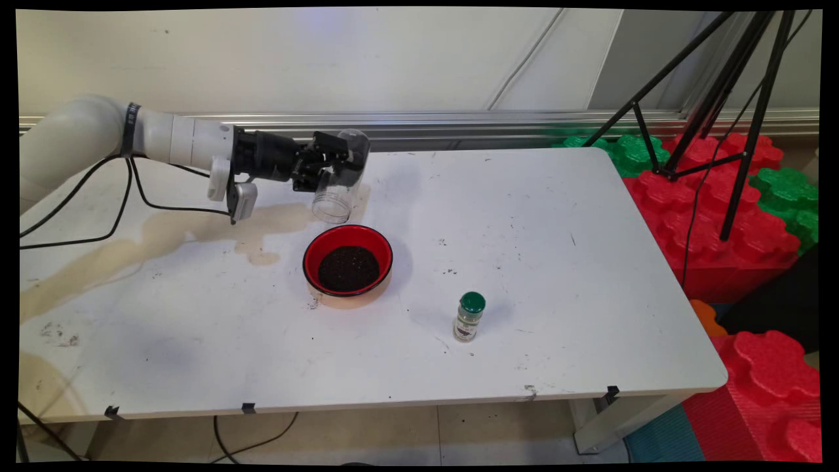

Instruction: Pour the black seasoning powder in the red bowl

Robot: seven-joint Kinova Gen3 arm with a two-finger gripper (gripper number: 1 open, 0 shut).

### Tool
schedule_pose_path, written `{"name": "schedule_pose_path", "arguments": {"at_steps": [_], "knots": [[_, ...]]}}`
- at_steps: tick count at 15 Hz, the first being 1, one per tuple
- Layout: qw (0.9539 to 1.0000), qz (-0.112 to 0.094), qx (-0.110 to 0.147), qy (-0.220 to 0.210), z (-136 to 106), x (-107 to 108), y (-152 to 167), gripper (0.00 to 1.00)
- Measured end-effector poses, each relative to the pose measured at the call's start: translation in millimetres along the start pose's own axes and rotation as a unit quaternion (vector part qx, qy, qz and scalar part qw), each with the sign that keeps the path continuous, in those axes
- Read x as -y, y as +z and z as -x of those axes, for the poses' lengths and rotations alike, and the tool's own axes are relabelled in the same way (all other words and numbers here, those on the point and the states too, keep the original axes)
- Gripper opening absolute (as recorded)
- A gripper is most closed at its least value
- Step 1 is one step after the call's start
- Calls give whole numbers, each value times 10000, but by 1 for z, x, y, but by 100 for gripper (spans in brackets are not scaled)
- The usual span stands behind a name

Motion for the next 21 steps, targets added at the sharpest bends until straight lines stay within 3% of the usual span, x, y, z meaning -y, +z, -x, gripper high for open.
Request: {"name": "schedule_pose_path", "arguments": {"at_steps": [13, 21], "knots": [[9955, -346, 265, 840, -15, -3, 6, 0], [9909, -418, 325, 1240, -19, -9, 9, 0]]}}
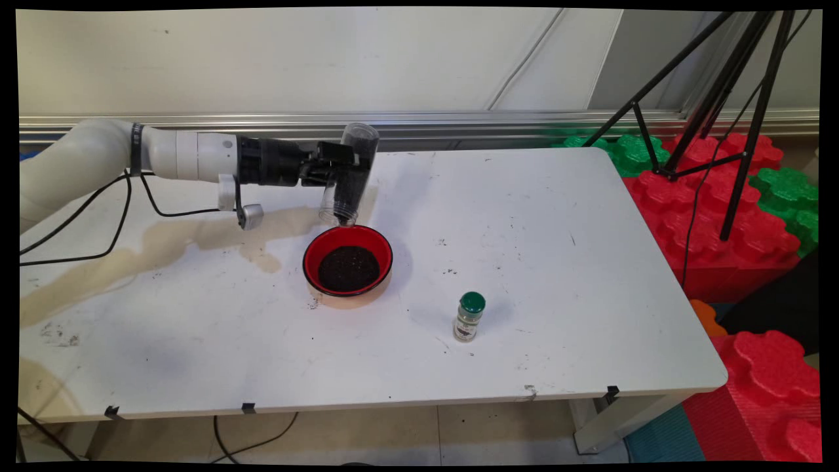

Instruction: Pour the black seasoning powder in the red bowl

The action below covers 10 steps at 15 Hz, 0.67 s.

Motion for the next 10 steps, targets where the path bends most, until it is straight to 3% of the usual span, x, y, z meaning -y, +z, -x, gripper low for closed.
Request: {"name": "schedule_pose_path", "arguments": {"at_steps": [10], "knots": [[9980, -78, -13, 628, -7, -4, 1, 0]]}}
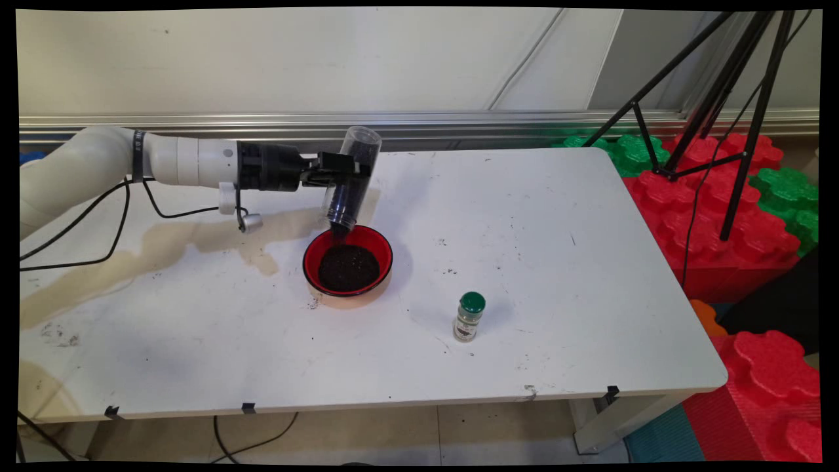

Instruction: Pour the black seasoning powder in the red bowl

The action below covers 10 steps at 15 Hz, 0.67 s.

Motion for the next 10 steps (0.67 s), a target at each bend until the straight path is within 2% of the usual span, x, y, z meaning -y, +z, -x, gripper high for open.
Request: {"name": "schedule_pose_path", "arguments": {"at_steps": [10], "knots": [[9991, -149, 68, 390, -2, 9, 0, 0]]}}
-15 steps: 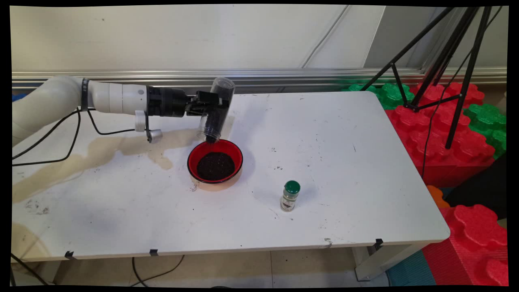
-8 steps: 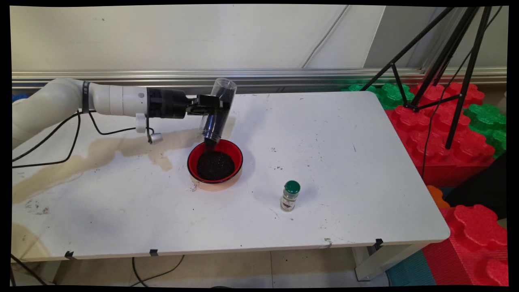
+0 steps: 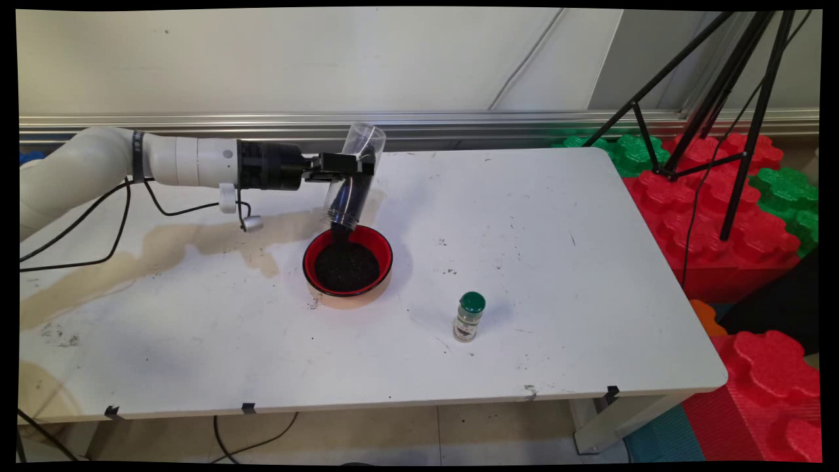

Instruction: Pour the black seasoning powder in the red bowl

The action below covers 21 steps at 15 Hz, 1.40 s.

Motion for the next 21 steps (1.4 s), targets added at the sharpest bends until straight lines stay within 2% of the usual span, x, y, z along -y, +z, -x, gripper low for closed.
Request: {"name": "schedule_pose_path", "arguments": {"at_steps": [21], "knots": [[9990, -252, 67, 371, 4, 19, -5, 0]]}}
